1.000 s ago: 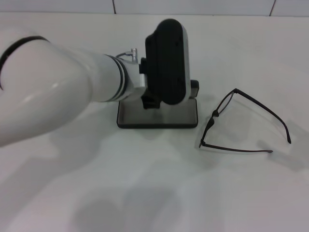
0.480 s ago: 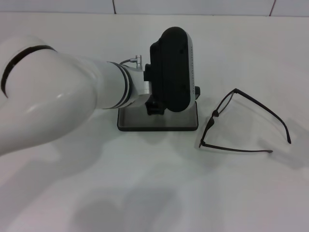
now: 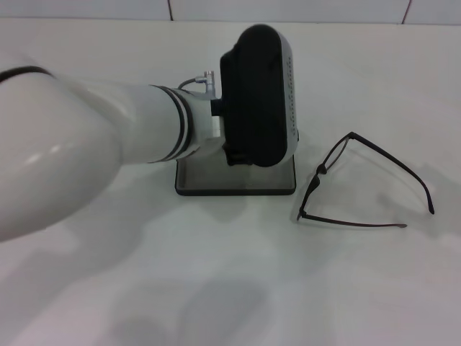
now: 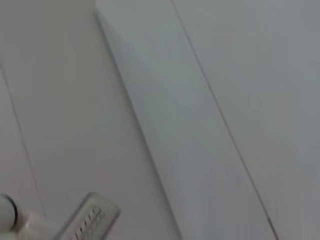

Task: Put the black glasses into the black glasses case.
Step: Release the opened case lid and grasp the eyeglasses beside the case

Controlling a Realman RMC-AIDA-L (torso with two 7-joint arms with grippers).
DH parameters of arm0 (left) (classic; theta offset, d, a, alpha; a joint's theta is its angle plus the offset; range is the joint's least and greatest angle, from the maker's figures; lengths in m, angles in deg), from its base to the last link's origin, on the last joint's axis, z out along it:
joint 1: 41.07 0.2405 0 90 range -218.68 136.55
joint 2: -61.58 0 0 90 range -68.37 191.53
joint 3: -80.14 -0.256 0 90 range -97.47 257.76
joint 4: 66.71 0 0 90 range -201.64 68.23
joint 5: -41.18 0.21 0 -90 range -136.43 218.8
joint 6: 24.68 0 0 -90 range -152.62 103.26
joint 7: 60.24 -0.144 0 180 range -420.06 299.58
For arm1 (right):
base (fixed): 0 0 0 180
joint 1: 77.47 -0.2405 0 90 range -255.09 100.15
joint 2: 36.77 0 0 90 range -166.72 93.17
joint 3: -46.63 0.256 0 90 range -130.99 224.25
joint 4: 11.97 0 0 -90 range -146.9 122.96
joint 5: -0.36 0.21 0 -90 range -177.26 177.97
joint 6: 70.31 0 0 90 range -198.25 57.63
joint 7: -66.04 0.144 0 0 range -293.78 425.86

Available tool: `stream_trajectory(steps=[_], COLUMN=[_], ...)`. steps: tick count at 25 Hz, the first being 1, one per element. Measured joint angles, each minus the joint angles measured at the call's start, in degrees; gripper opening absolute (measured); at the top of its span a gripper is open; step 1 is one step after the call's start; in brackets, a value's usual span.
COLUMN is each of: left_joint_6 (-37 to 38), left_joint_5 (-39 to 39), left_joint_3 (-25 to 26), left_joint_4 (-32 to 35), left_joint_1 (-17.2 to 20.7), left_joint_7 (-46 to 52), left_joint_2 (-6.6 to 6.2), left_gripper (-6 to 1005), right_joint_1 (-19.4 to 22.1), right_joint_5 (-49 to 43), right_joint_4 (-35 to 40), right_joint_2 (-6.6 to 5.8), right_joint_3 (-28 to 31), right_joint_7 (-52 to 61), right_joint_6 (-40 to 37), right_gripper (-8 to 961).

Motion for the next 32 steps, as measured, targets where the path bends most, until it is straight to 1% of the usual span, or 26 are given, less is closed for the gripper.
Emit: stream_trajectory(steps=[2, 3, 4, 5, 6, 7, 8, 9, 10, 12, 13, 14, 16, 17, 18, 20, 21, 23, 25, 26, 28, 30, 32], left_joint_6=[2.3, 2.6, 3.3, 3.7, 3.7, 4.9, 5.2, 6.0, 6.6, 9.4, 11.2, 13.9, 20.1, 23.1, 26.6, 31.3, 33.4, 36.4, 39.3, 40.0, 41.7, 42.7, 43.1], left_joint_5=[-0.1, -0.3, -1.0, -1.8, -1.8, -7.8, -10.4, -16.0, -20.8, -35.7, -42.0, -50.0, -63.2, -68.3, -73.1, -78.3, -80.4, -83.7, -86.1, -86.6, -87.4, -87.6, -87.5], left_joint_3=[0.8, 1.0, 1.6, 2.2, 2.2, 4.9, 6.4, 9.0, 11.7, 18.4, 21.2, 24.8, 32.4, 35.2, 38.2, 41.7, 42.9, 44.4, 46.1, 46.6, 47.7, 48.2, 48.4], left_joint_4=[4.6, 5.4, 7.3, 9.3, 9.3, 14.6, 16.2, 18.2, 19.8, 20.9, 20.5, 19.7, 16.2, 14.1, 11.5, 6.1, 3.1, -2.2, -7.4, -8.9, -12.3, -14.3, -16.0], left_joint_1=[1.7, 2.0, 2.7, 3.5, 3.5, 5.8, 6.4, 7.4, 8.2, 9.7, 10.2, 10.8, 12.3, 12.9, 13.5, 14.2, 14.4, 14.8, 15.2, 15.4, 15.7, 15.9, 16.0], left_joint_7=[0.0, 0.0, -0.1, -0.1, -0.1, -1.0, -1.7, -3.5, -5.1, -11.0, -13.9, -17.7, -24.5, -27.0, -29.9, -34.4, -36.8, -41.1, -44.7, -45.6, -47.7, -49.2, -50.3], left_joint_2=[-0.01, -0.02, -0.01, -0.02, -0.02, -0.09, -0.12, -0.16, -0.19, -0.22, -0.29, -0.34, -0.38, -0.35, -0.28, -0.21, -0.19, -0.18, -0.19, -0.19, -0.26, -0.31, -0.3], left_gripper=[487, 487, 486, 486, 485, 485, 484, 484, 483, 482, 482, 481, 480, 480, 464, 432, 414, 378, 342, 325, 289, 253, 236], right_joint_1=[-1.3, -2.1, -3.0, -4.9, -5.5, -6.6, -7.5, -8.7, -9.5, -11.6, -13.0, -14.9, -18.6, -20.2, -23.1, -26.2, -28.9, -31.3, -34.1, -35.8, -38.8, -40.7, -42.3], right_joint_5=[-2.1, -4.2, -6.9, -11.8, -13.2, -15.3, -16.8, -18.2, -19.3, -23.0, -25.3, -28.6, -35.0, -37.5, -41.3, -45.1, -48.5, -51.6, -55.0, -56.4, -57.7, -58.1, -59.0], right_joint_4=[1.5, 3.2, 5.3, 9.5, 10.9, 13.1, 15.5, 18.8, 21.6, 26.7, 28.8, 30.9, 33.5, 34.2, 34.9, 35.5, 36.2, 36.5, 36.6, 36.7, 36.8, 36.8, 36.6], right_joint_2=[-0.38, -0.54, -0.69, -0.85, -0.85, -0.83, -0.69, -0.47, -0.3, -0.07, -0.05, -0.04, -0.02, -0.03, 0.0, 0.19, 0.57, 1.21, 2.2, 2.71, 3.22, 3.52, 4.19], right_joint_3=[0.0, -0.4, -0.8, -1.9, -2.2, -2.5, -2.7, -2.9, -3.0, -3.6, -4.3, -5.6, -9.0, -10.7, -14.1, -19.2, -23.4, -26.0, -27.4, -27.7, -29.0, -30.5, -32.3], right_joint_7=[0.0, 0.0, 0.1, 0.9, 1.4, 2.6, 4.2, 6.6, 9.2, 14.2, 16.2, 19.0, 23.3, 24.9, 27.1, 29.7, 31.5, 32.2, 32.6, 32.6, 32.7, 32.8, 32.9], right_joint_6=[0.5, 0.9, 1.4, 2.0, 2.0, 2.1, 2.2, 2.3, 2.5, 3.2, 3.4, 3.7, 4.2, 4.5, 5.2, 6.3, 7.5, 8.3, 8.6, 8.6, 8.4, 8.4, 8.4], right_gripper=[814, 812, 809, 807, 804, 802, 799, 797, 789, 772, 764, 756, 748, 749, 749, 750, 750, 751, 752, 752, 753, 754, 753])
